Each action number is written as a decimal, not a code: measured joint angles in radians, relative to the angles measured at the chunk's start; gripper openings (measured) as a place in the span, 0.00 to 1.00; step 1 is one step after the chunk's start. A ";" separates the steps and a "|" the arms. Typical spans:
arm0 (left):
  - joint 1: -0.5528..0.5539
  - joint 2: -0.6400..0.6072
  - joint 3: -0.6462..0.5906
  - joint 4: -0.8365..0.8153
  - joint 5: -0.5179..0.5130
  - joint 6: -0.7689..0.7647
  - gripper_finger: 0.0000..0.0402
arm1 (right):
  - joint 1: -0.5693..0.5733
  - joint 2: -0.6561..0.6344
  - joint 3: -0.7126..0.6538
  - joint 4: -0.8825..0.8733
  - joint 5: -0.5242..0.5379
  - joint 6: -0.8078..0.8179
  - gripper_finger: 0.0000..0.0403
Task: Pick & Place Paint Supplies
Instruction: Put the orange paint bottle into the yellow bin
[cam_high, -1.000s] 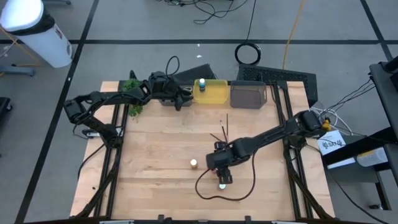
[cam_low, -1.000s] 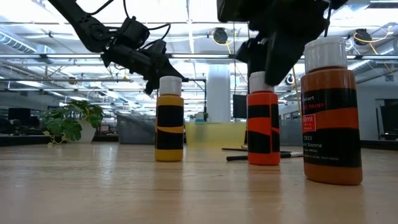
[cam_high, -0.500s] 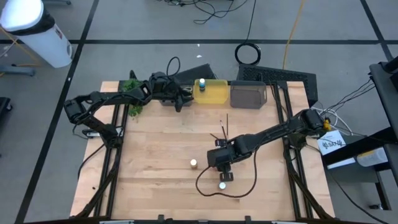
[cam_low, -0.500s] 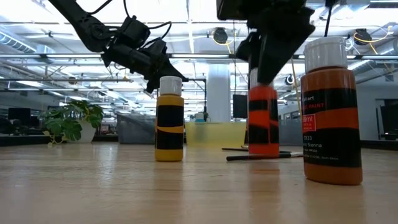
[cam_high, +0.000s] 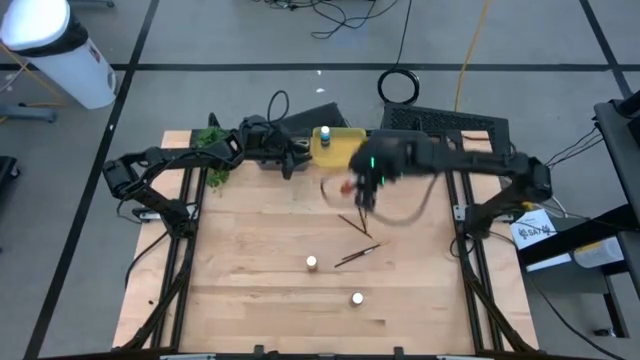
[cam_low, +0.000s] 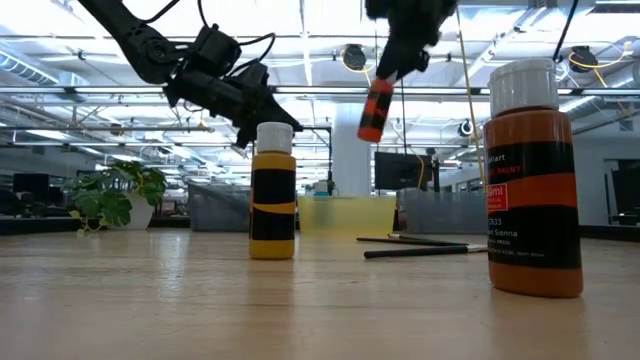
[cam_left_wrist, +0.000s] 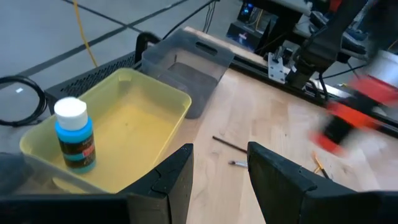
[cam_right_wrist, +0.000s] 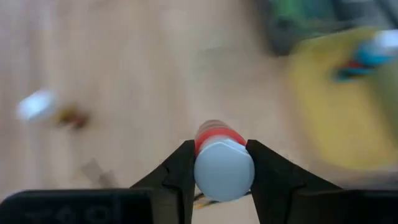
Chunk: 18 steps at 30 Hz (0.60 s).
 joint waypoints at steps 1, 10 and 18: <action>-0.001 0.000 0.000 0.008 0.000 -0.001 0.41 | -0.054 0.004 0.014 0.001 -0.001 -0.018 0.26; -0.005 0.000 0.000 0.061 -0.001 0.013 0.41 | -0.421 0.176 0.149 0.029 -0.111 -0.147 0.26; -0.005 0.000 0.000 0.066 -0.001 0.030 0.41 | -0.506 0.371 0.268 -0.050 -0.132 -0.224 0.26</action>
